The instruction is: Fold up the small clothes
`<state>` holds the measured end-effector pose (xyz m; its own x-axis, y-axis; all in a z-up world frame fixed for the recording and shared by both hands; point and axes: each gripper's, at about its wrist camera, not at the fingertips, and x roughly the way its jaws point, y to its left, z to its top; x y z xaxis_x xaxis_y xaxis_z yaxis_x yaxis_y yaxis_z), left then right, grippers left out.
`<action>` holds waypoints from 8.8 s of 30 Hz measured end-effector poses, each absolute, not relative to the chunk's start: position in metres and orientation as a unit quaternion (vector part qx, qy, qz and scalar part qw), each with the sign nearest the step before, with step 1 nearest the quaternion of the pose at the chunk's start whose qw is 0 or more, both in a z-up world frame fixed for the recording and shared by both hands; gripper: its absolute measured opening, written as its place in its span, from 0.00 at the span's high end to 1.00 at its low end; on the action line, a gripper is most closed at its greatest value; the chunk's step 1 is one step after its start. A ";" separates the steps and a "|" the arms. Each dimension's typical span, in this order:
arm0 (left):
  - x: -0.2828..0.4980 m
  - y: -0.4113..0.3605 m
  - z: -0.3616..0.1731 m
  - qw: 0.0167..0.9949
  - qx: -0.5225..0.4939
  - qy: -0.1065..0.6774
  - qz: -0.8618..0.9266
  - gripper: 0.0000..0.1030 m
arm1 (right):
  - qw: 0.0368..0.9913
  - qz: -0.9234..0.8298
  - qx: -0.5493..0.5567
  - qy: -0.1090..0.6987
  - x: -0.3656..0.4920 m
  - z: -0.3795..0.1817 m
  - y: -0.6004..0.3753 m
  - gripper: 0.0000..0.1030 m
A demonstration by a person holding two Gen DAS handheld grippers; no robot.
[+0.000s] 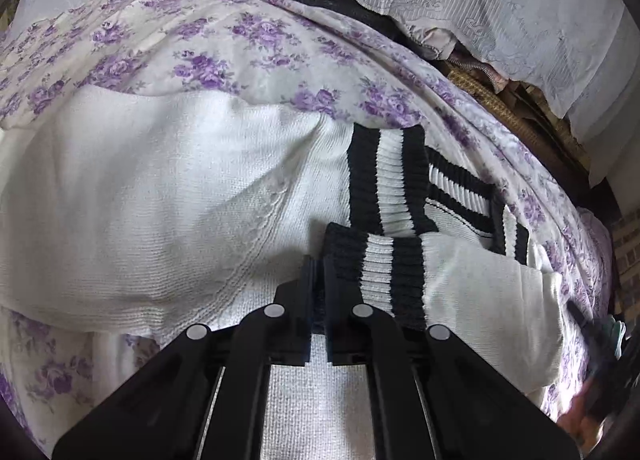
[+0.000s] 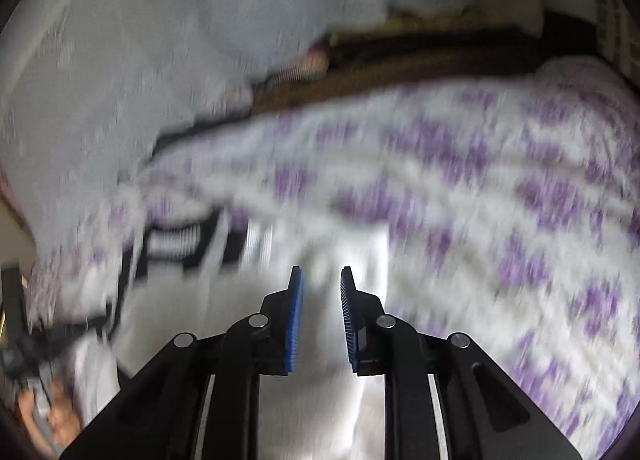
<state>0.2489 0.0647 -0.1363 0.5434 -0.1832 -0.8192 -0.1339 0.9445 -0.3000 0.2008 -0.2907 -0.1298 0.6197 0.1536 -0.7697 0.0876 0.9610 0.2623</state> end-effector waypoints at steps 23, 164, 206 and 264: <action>0.202 0.124 -0.111 0.858 -0.237 0.455 0.020 0.60 | 0.894 0.030 0.110 0.433 0.150 -0.143 -0.270 0.29; 0.159 0.099 -0.137 0.868 0.055 0.478 -0.122 0.08 | 0.857 0.293 -0.238 0.351 0.197 -0.064 0.003 0.19; 0.256 0.062 -0.141 0.881 -0.066 0.468 0.001 0.04 | 0.833 0.059 0.364 0.413 0.202 -0.140 -0.267 0.49; 0.171 0.025 -0.134 0.881 0.025 0.468 -0.062 0.04 | 0.895 0.054 0.020 0.442 0.137 -0.142 -0.198 0.07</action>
